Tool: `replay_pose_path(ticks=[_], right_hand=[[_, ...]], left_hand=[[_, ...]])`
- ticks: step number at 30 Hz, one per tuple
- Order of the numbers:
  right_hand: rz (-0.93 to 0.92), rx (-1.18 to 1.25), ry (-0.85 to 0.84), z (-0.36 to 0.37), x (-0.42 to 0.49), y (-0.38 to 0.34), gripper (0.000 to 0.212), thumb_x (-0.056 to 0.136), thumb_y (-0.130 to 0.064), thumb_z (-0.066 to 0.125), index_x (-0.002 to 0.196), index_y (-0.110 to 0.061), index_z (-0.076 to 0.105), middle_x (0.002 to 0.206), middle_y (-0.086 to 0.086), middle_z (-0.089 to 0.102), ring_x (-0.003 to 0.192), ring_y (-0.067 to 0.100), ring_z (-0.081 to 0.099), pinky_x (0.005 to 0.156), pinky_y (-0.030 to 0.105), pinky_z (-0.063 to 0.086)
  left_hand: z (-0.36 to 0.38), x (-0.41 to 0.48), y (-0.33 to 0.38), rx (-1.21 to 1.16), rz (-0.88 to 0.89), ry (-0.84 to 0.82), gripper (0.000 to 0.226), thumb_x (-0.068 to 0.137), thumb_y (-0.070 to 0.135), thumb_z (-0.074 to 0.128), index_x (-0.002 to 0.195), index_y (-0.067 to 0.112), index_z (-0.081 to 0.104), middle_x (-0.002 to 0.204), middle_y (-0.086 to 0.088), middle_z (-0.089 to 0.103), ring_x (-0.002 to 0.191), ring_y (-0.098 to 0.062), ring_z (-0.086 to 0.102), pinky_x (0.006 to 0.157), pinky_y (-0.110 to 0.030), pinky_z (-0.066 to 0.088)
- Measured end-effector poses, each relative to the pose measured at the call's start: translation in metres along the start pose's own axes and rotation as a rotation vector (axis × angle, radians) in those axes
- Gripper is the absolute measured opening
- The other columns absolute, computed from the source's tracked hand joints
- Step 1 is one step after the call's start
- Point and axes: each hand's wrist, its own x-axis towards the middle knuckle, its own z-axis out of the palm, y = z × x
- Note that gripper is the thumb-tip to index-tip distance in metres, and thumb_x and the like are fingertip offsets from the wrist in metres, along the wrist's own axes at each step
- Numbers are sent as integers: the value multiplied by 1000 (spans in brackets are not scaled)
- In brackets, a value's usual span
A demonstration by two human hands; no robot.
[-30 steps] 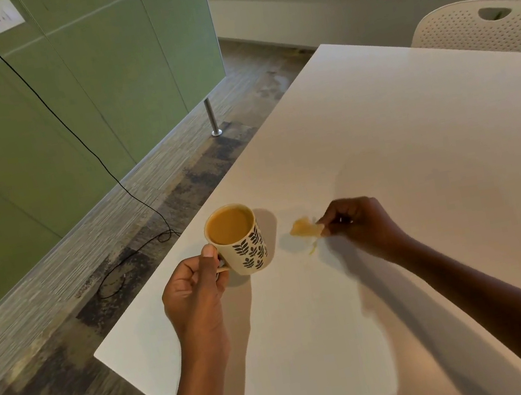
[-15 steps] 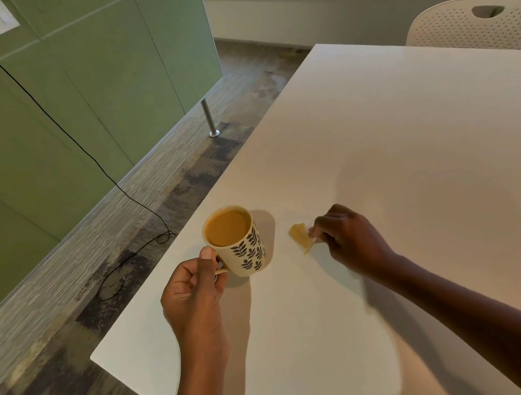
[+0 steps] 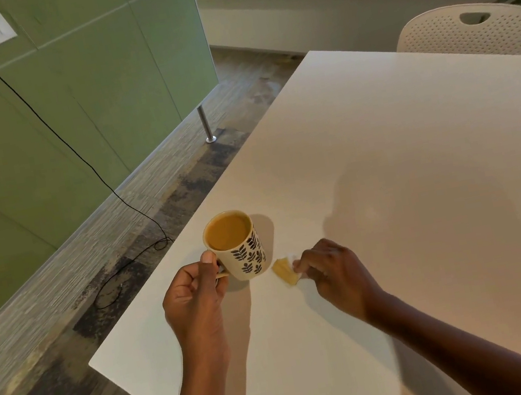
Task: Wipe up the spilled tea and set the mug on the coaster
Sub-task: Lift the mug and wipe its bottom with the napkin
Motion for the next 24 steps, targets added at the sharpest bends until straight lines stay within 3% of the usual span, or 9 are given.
replay_pose_path(ticks=[2, 6, 9, 12, 16, 19, 24], right_hand=[[91, 137, -49, 0, -5, -7, 24, 87, 6, 76, 87, -17, 82, 89, -7, 82, 83, 14, 70, 74, 31, 58], [474, 635, -95, -9, -16, -14, 22, 82, 0, 87, 77, -20, 81, 79, -3, 80, 70, 7, 69, 68, 20, 54], [669, 997, 33, -27, -23, -11, 21, 85, 4, 81, 77, -15, 80, 73, 6, 73, 63, 14, 63, 56, 23, 48], [869, 1263, 198, -43, -21, -3, 15, 91, 6, 74, 88, -8, 77, 77, 11, 71, 67, 17, 68, 57, 25, 55], [952, 1379, 276, -46, -16, 2, 6, 95, 3, 73, 99, -2, 72, 74, 8, 69, 69, 18, 70, 60, 23, 60], [961, 1406, 278, -39, -16, -3, 11, 95, 0, 75, 106, -1, 72, 72, 5, 70, 70, 17, 71, 63, 23, 61], [959, 1480, 316, -24, -14, -17, 22, 91, -2, 81, 112, -1, 74, 86, 10, 74, 70, 15, 72, 62, 22, 60]], left_hand=[[1, 0, 1, 4, -4, 9, 24, 99, 34, 79, 77, 25, 79, 94, -5, 87, 99, -18, 85, 83, -29, 69], [1, -1, 3, 30, -8, 7, 21, 100, 34, 79, 80, 27, 81, 98, -5, 87, 102, -19, 85, 83, -30, 70], [3, -3, 6, 45, -8, -4, 20, 101, 33, 78, 82, 28, 81, 100, -3, 88, 104, -17, 85, 83, -30, 70], [5, -5, 11, 38, -4, -19, 22, 101, 32, 77, 79, 29, 81, 98, -3, 88, 104, -17, 85, 81, -28, 69], [9, -11, 18, 10, -8, -36, 22, 100, 31, 78, 80, 24, 80, 97, -5, 87, 102, -18, 85, 79, -25, 69], [13, -16, 24, 13, -13, -47, 20, 101, 29, 77, 83, 19, 77, 95, -6, 87, 102, -19, 85, 83, -30, 70], [20, -25, 35, 34, -26, -61, 19, 102, 26, 75, 88, 14, 76, 93, -6, 87, 101, -22, 85, 83, -33, 70]])
